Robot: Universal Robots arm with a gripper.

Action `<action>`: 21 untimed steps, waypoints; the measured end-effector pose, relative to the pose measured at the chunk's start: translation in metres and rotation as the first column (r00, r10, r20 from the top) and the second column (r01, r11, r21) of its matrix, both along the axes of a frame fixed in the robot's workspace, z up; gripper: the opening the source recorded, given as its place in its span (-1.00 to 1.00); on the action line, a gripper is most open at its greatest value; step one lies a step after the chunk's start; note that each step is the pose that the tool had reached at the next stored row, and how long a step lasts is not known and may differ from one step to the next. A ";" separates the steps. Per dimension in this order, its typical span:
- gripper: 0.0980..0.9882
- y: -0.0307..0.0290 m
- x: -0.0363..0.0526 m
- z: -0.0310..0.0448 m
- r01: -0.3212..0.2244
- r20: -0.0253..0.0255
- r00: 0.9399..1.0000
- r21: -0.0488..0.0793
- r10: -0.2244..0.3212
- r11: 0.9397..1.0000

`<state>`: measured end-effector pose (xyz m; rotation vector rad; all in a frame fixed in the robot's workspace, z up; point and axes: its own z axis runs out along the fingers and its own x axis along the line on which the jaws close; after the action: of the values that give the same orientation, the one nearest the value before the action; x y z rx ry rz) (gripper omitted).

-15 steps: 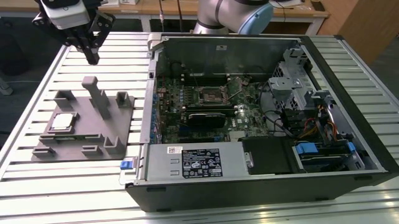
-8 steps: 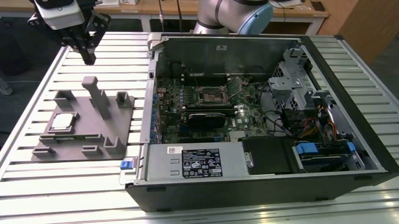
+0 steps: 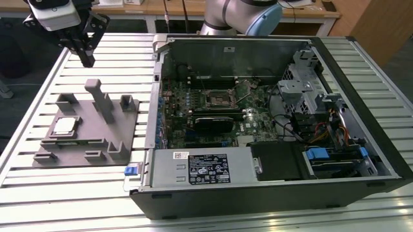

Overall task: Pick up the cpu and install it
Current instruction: 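Reach for the cpu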

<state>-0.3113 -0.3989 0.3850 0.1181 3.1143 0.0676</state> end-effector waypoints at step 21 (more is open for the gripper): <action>-0.98 0.0000 -0.0460 -0.0018 0.000 0.000 1.000 0.000 0.000 1.000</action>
<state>-0.3573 -0.3990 0.3833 0.1180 3.1143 0.0676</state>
